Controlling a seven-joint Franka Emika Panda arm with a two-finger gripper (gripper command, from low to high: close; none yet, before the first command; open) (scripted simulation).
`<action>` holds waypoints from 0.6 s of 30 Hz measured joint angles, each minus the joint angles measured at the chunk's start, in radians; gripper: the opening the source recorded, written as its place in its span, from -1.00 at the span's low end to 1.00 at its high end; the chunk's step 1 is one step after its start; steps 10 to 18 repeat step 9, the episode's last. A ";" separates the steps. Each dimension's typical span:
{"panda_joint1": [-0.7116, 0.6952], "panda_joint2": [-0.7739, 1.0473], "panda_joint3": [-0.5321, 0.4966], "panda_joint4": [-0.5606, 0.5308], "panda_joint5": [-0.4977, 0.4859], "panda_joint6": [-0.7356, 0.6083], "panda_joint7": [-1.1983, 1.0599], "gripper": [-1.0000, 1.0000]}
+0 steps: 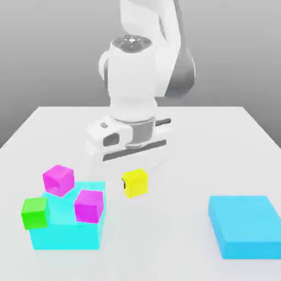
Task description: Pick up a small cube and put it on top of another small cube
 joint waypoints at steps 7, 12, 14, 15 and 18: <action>-0.030 0.139 -0.036 -0.019 0.035 0.155 0.000 1.00; -0.030 0.139 -0.036 -0.019 0.035 0.155 0.000 1.00; -0.030 0.139 -0.036 -0.019 0.035 0.155 0.000 1.00; -0.030 0.139 -0.036 -0.019 0.035 0.155 0.000 1.00; -0.030 0.139 -0.036 -0.019 0.035 0.155 0.000 1.00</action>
